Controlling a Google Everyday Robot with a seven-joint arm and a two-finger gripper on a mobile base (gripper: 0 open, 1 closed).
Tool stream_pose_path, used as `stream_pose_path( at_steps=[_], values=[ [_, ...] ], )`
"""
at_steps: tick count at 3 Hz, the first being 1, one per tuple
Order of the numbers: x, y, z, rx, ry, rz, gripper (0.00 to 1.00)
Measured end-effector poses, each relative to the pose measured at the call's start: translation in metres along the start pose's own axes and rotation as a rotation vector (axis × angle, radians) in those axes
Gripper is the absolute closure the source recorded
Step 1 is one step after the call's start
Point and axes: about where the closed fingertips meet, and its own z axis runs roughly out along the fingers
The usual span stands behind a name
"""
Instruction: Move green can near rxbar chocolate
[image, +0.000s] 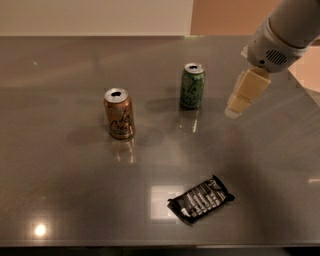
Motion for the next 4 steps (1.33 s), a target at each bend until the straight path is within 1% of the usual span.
stream_pose_path(
  at_steps=[1,2,3,4],
  values=[
    [-0.007,-0.010,0.008,0.004,-0.021,0.023,0.00],
    [-0.032,-0.042,0.034,0.008,-0.093,0.112,0.00],
    [-0.047,-0.061,0.054,-0.003,-0.132,0.166,0.00],
    [-0.056,-0.071,0.070,-0.017,-0.149,0.194,0.00]
  ],
)
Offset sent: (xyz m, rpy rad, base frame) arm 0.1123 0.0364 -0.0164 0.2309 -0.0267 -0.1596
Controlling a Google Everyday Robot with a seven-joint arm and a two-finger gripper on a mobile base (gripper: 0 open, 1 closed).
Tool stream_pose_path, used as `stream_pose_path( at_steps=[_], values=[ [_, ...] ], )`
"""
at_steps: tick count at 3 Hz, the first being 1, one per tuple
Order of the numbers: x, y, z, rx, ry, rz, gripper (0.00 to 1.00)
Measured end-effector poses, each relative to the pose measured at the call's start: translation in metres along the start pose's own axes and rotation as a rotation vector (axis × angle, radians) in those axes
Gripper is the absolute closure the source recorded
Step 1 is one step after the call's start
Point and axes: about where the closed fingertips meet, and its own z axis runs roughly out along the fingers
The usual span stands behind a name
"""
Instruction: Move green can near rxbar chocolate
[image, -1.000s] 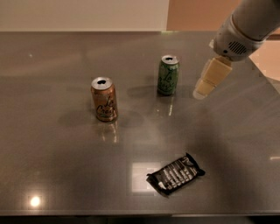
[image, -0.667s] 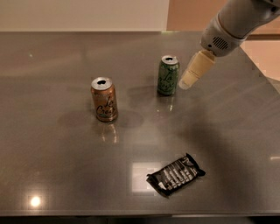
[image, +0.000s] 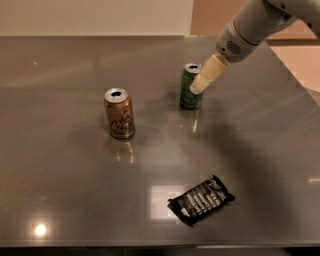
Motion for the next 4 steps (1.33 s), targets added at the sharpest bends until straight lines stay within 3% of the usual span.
stream_pose_path(
  at_steps=[2,4],
  values=[
    [-0.008,-0.003,0.026,-0.033,-0.004,0.013,0.00],
    [-0.017,-0.001,0.033,-0.070,-0.019,0.009,0.41]
  ],
)
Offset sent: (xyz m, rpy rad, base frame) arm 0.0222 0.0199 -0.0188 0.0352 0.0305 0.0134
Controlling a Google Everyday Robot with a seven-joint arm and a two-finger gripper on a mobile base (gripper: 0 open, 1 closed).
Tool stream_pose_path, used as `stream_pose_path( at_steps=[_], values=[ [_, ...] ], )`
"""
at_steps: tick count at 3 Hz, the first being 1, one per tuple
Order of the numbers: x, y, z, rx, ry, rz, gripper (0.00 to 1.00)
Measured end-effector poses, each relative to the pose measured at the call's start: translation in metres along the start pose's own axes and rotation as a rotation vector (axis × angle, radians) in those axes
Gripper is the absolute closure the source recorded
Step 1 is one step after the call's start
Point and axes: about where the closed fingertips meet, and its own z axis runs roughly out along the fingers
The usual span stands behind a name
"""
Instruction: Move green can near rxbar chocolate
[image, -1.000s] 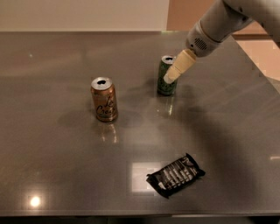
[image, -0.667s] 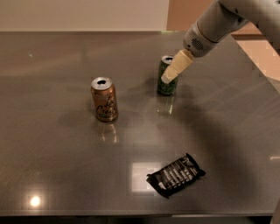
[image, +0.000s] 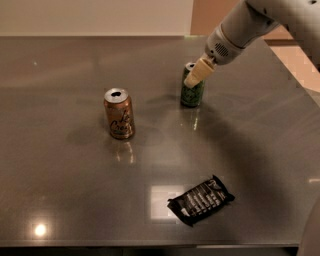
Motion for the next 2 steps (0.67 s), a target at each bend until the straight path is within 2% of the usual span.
stream_pose_path(
  at_steps=[1,2],
  values=[
    [-0.002,0.008,-0.007,-0.025,-0.020,-0.010,0.65],
    [0.000,0.025,-0.028,-0.054,-0.047,-0.031,0.87]
  ],
)
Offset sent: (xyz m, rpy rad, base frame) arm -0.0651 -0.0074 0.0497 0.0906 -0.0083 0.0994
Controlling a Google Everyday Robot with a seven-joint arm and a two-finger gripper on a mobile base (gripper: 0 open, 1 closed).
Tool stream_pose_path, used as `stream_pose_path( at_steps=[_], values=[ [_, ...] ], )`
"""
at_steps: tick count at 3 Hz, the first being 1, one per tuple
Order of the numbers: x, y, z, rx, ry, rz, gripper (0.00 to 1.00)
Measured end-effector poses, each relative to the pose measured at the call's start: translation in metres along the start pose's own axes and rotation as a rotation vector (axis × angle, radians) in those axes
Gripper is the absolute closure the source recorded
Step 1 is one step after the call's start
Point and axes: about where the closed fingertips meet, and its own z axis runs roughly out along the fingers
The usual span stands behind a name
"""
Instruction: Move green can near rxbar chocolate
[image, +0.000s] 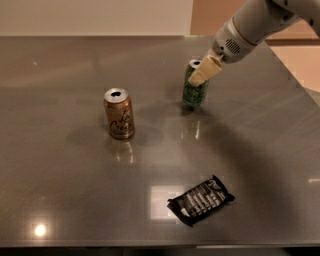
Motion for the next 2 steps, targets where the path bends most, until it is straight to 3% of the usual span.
stream_pose_path(
  at_steps=[1,2],
  values=[
    [0.008,0.024,-0.032,-0.023,-0.019,-0.027,1.00],
    [0.021,0.052,-0.060,-0.040,-0.016,-0.048,1.00]
  ],
)
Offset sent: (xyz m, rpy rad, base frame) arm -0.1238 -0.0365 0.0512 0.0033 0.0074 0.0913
